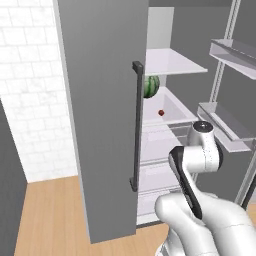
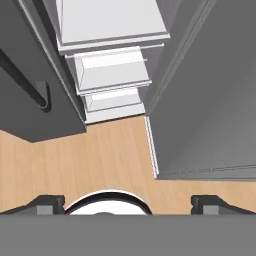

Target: Take the strawberry from the fridge and place it on top of the pancake, located on the dining counter.

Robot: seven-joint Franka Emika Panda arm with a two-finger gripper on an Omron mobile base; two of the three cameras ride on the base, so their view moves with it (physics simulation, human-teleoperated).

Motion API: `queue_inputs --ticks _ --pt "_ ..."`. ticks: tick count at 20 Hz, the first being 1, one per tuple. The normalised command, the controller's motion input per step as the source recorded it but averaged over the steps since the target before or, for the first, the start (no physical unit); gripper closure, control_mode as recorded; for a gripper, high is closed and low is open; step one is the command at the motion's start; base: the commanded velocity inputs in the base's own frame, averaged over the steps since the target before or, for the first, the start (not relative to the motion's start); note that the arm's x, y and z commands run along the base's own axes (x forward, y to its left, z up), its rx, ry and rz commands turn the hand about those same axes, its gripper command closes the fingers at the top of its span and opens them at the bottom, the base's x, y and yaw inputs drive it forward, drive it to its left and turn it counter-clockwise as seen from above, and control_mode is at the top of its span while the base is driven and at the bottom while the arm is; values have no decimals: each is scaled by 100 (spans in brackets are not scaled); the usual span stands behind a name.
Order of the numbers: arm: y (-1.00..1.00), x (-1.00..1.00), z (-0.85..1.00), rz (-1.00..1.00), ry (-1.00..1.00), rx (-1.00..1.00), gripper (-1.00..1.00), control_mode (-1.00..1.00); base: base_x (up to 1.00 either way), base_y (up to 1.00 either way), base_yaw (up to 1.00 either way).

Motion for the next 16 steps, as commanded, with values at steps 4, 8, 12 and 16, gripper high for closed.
queue_inputs --ticks 4,8,12,16 --pt "0 0 0 -8 -2 0 -100 -100 0 0 0" --pt "0 0 0 -6 -3 0 -100 100 3 0 -31" --pt "0 0 0 0 0 0 -100 100 38 -2 -48" --pt "0 0 0 0 0 0 -100 100 54 36 -33"
